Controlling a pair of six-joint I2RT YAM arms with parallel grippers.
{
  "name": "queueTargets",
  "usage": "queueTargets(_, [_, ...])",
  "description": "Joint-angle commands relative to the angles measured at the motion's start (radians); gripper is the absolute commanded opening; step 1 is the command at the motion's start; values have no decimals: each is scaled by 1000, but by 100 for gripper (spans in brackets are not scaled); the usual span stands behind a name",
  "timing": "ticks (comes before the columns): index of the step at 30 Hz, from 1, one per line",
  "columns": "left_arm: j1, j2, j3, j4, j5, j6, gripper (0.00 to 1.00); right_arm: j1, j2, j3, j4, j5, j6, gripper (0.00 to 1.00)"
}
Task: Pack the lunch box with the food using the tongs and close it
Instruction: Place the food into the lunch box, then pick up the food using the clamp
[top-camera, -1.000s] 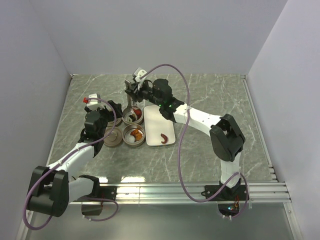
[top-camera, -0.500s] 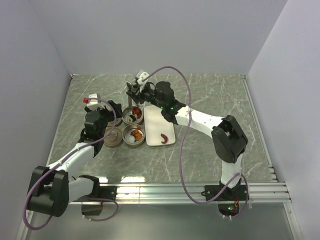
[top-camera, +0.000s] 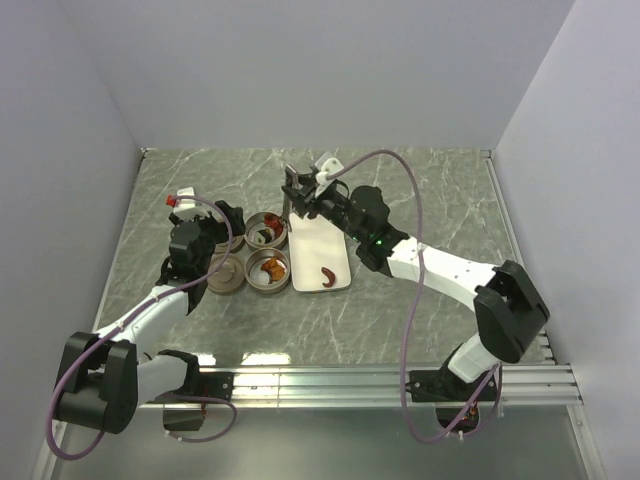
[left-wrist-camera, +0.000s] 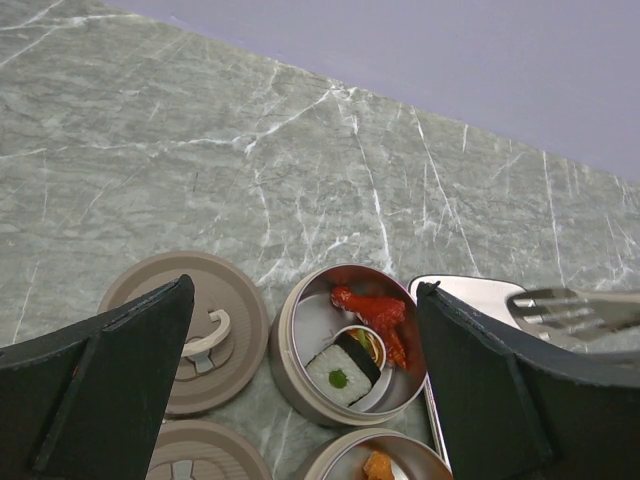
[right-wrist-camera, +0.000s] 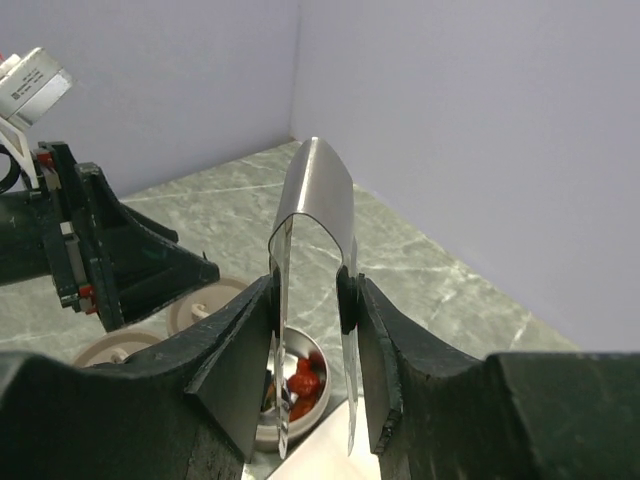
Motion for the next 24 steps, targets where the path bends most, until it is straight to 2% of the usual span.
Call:
queueTargets(1, [5, -1, 17, 40, 15, -12, 100, -3, -82, -53, 61, 91, 33, 45])
queueTargets(11, [5, 2, 17, 40, 21, -12, 99, 58, -257, -255, -27, 332, 114, 42])
queueTargets(18, [5, 3, 17, 37, 25, -15, 99, 86, -355, -333, -102, 397, 177, 41])
queueTargets(24, [5, -1, 17, 37, 27, -15, 100, 95, -377, -373, -134, 414, 211, 41])
